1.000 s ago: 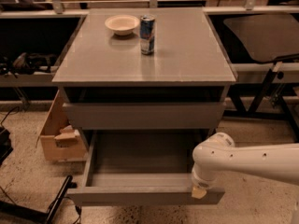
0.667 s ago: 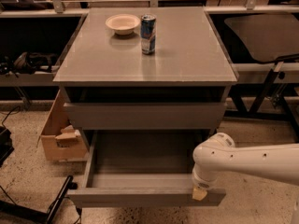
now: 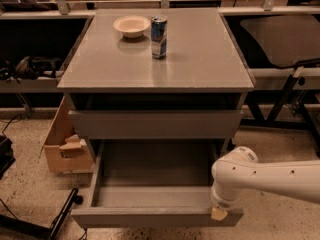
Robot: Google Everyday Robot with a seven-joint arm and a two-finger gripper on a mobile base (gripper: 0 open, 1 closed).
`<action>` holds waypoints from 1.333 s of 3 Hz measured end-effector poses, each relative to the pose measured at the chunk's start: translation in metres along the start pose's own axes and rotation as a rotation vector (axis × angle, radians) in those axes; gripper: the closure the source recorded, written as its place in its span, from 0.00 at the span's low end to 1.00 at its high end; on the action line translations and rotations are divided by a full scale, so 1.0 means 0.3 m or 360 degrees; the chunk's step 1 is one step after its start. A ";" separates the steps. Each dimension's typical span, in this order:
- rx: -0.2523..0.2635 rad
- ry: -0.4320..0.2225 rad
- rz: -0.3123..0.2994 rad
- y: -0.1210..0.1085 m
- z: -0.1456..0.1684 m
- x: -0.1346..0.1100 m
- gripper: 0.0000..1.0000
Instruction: Open middle drawer
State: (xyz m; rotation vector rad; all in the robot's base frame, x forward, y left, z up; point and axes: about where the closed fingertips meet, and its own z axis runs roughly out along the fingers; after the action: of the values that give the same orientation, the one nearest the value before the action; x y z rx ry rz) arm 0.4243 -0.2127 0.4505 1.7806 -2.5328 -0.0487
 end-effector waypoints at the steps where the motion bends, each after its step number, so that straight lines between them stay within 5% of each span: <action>1: -0.0016 0.0012 0.0015 0.022 0.002 0.018 1.00; 4: -0.0074 0.0067 0.0063 0.086 0.003 0.075 1.00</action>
Offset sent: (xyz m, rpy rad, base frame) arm -0.2771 -0.2233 -0.0029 -0.1357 0.4386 -0.2793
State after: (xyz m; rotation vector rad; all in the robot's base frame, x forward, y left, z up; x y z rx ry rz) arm 0.3924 -0.2252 0.4513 1.6960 -2.5157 -0.0670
